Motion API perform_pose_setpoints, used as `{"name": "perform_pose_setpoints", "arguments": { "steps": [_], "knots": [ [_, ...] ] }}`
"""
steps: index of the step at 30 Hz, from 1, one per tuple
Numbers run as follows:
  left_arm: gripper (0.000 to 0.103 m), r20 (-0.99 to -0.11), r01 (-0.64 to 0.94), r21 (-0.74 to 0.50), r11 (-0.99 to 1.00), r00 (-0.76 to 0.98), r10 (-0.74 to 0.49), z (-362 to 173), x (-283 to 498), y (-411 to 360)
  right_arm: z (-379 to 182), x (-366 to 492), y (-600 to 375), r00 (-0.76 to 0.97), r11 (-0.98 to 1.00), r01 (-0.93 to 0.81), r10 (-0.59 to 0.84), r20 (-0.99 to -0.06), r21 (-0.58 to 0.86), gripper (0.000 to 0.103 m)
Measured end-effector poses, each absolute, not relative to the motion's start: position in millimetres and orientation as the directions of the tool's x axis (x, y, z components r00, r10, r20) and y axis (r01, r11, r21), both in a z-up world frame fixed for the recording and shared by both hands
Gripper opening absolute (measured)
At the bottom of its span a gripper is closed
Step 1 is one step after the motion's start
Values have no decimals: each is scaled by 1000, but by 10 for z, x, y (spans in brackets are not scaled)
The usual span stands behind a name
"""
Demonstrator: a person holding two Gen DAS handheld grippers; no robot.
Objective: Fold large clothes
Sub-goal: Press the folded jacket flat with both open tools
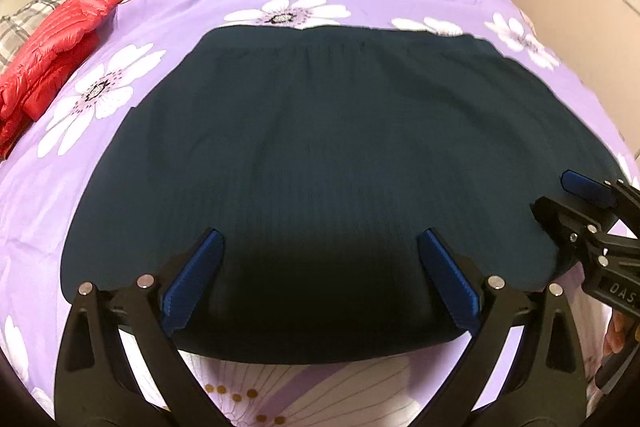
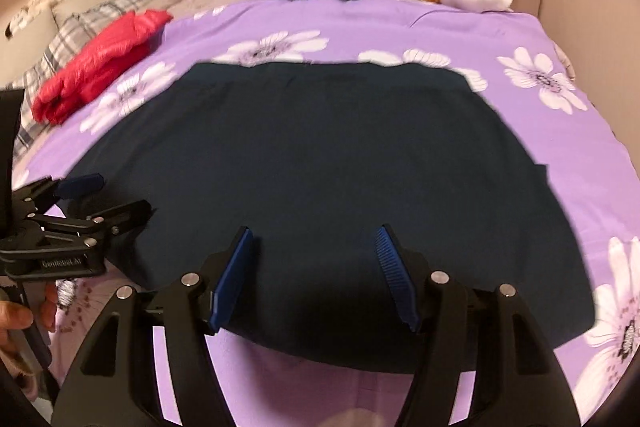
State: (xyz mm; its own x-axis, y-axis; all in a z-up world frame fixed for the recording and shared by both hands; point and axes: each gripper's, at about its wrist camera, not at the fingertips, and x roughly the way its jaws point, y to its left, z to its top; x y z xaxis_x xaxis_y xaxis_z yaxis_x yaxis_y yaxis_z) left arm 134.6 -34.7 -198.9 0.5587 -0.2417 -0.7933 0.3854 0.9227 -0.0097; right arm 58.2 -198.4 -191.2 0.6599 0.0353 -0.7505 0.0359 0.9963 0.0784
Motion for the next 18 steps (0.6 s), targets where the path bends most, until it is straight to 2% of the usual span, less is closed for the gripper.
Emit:
{"name": "perform_pose_setpoints", "arguments": {
  "steps": [5,15,18],
  "knots": [
    [100,-792,399,13,917,564,-234,-2005,1306,-289,-1931,502,-2169,674,997,65,-6,-739,51,64],
    [100,-789,379,23,925,575,-216,-1975,1256,-115,-1904,134,-2837,679,969,222,-76,-730,106,64],
    [100,-791,368,27,929,577,-205,-1963,1250,-54,-1900,73,-2958,674,962,260,-119,-729,83,64]
  ]
}}
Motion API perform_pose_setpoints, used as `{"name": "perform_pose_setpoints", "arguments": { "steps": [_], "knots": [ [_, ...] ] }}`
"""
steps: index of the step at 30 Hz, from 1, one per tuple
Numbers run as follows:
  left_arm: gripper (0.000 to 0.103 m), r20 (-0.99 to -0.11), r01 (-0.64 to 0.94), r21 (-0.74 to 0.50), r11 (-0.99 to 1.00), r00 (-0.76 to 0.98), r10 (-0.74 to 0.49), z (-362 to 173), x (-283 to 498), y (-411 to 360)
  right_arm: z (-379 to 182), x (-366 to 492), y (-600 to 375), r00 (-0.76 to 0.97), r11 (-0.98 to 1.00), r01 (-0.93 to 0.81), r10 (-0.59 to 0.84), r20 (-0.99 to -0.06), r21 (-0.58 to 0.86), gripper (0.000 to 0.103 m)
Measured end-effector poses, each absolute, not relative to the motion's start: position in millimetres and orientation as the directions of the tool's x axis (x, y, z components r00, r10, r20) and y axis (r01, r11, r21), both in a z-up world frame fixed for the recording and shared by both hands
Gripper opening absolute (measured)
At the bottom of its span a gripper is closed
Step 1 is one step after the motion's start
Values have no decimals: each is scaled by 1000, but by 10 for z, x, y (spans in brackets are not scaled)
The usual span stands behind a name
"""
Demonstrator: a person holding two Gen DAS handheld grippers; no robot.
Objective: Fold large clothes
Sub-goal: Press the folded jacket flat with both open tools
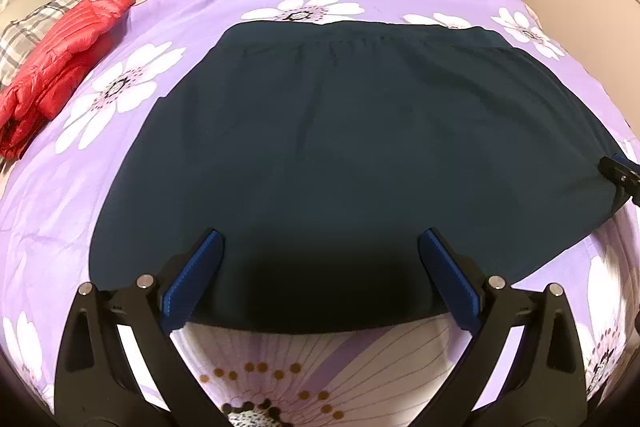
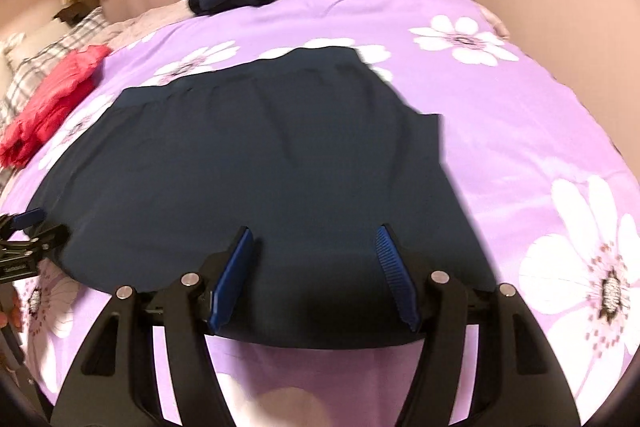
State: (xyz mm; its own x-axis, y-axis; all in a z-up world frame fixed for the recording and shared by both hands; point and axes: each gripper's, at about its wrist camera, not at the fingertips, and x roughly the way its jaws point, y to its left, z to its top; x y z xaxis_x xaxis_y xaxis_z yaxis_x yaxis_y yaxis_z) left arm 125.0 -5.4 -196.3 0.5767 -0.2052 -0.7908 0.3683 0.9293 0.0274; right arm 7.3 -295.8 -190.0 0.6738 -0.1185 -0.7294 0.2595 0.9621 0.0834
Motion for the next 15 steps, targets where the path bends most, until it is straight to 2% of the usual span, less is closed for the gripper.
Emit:
{"name": "perform_pose_setpoints", "arguments": {
  "steps": [5,9,12,15],
  "knots": [
    [100,-792,328,43,944,587,-168,-1934,1235,72,-1859,-73,-3228,663,929,357,-180,-727,95,64],
    [100,-801,286,-8,958,572,-178,-1913,1259,231,-1773,-204,-3331,650,897,435,-253,-717,78,64],
    [100,-792,269,-47,962,577,-200,-1887,1252,258,-1679,-220,-3145,687,923,381,-249,-683,47,64],
    [101,-787,261,-40,965,587,-191,-1908,1255,197,-1637,-151,-2837,735,961,271,-168,-657,58,65]
  ]
}}
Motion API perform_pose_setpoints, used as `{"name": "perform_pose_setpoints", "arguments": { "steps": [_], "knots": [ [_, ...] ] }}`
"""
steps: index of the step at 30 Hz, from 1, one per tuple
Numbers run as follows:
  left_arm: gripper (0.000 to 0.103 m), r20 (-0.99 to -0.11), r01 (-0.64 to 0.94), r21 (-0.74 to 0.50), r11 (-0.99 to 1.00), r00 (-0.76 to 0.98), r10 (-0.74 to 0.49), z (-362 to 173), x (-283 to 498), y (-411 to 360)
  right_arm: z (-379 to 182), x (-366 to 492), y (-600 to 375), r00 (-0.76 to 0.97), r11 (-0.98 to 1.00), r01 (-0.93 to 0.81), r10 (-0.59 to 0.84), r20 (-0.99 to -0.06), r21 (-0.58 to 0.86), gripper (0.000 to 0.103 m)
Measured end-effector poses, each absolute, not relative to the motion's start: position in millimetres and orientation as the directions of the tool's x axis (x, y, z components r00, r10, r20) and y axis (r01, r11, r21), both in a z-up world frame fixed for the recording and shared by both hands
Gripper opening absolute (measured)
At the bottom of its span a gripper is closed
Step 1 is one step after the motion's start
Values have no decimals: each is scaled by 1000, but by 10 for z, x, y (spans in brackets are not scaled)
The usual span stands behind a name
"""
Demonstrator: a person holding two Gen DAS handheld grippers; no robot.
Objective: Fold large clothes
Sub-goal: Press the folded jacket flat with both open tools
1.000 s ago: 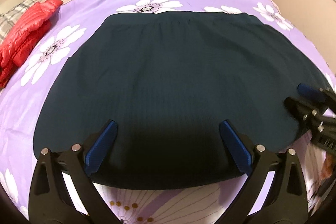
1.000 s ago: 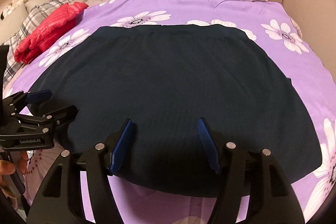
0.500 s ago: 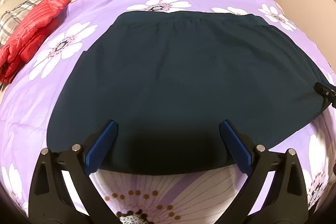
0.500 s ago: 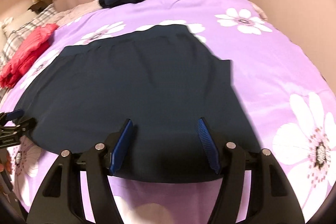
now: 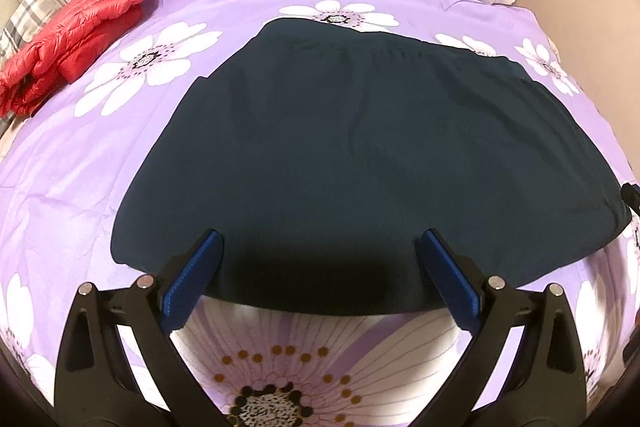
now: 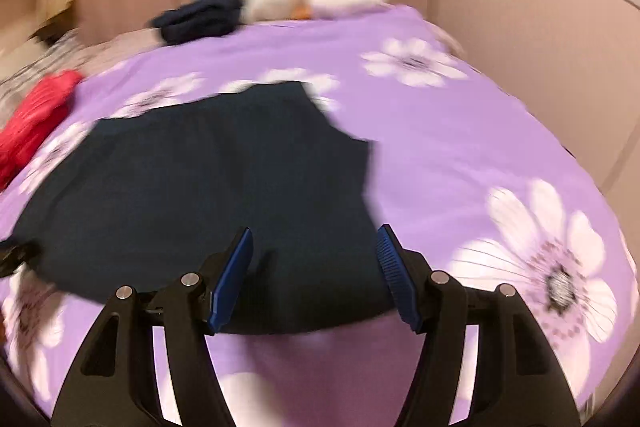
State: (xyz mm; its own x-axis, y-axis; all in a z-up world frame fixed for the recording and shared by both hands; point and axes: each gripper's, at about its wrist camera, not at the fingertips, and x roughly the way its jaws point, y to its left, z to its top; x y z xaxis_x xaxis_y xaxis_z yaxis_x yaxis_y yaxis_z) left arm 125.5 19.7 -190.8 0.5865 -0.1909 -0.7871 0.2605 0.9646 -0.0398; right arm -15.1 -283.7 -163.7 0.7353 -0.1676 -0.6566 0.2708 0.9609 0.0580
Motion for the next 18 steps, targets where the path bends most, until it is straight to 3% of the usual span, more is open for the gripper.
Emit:
{"name": "perform_pose_setpoints", "arguments": {
  "steps": [4,11,18],
  "knots": [
    [101,-795,272,18,962,587,-152,-2033,1274,107,-1790,36,-2531,728,981,182,-89,-679,66,69],
    [101,-810,296,16,955,564,-161,-2149,1221,145,-2058,3,-2460,686,985,168,-85,-722,43,70],
    [101,-820,287,-17,958,544,-178,-1981,1115,212,-1850,-125,-2488,684,978,180,-45,-728,108,73]
  ]
}}
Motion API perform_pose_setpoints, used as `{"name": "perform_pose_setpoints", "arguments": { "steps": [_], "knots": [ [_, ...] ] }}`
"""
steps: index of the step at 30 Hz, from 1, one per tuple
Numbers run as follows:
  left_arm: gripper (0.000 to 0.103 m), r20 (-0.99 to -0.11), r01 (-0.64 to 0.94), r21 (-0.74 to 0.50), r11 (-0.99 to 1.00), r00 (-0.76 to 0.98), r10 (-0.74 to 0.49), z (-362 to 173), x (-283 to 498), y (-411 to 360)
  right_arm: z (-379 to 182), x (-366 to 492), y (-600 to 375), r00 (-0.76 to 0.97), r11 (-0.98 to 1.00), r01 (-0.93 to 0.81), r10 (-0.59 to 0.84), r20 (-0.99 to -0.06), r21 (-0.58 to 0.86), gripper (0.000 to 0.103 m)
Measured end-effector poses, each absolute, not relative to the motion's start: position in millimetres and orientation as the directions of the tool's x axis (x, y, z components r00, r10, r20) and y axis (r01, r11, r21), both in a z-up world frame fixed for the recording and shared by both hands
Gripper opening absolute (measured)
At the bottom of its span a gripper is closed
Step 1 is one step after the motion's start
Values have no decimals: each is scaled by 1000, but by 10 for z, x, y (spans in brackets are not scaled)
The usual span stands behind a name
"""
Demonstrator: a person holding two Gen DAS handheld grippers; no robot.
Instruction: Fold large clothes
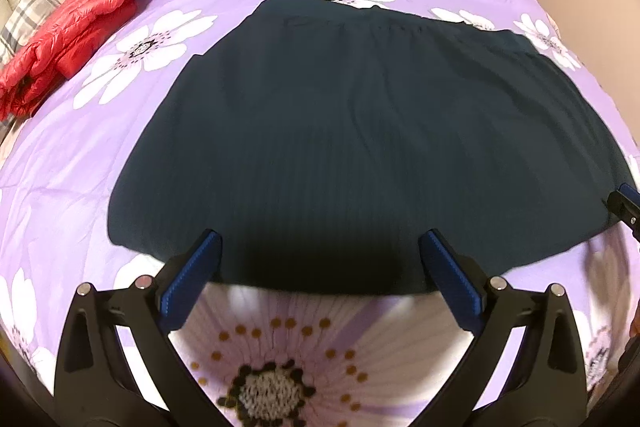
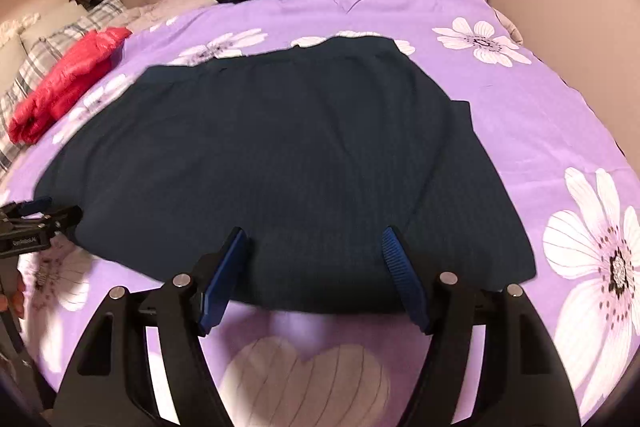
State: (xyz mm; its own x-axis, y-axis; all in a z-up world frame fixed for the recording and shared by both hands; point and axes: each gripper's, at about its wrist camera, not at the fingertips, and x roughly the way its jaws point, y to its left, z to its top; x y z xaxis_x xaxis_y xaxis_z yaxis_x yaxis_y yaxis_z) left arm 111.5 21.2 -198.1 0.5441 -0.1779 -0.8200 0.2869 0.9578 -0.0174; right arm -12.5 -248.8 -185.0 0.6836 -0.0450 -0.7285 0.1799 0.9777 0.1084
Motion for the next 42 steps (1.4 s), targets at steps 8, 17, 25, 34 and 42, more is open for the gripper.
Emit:
{"name": "perform_pose_setpoints", "arguments": {
  "steps": [8,17,25,34,42],
  "knots": [
    [101,-819,291,25,956,555,-147,-1674,965,160,-1600,-280,-2349,671,978,164,-13,-742,132,91],
    [101,-843,278,-23,960,512,-169,-1235,802,118,-1275,-261,-2191,593,973,207,-45,-804,98,102],
    [101,-834,276,-50,960,518,-192,-723,670,100,-776,-329,-2072,581,973,227,-99,-808,44,102],
    [101,-773,322,-38,946,590,-232,46,420,36,14,-530,-2031,664,967,219,-47,-746,133,102],
    [101,-735,301,2,953,647,-203,235,168,26,165,-710,-1902,680,973,177,-14,-733,146,102]
  ]
}}
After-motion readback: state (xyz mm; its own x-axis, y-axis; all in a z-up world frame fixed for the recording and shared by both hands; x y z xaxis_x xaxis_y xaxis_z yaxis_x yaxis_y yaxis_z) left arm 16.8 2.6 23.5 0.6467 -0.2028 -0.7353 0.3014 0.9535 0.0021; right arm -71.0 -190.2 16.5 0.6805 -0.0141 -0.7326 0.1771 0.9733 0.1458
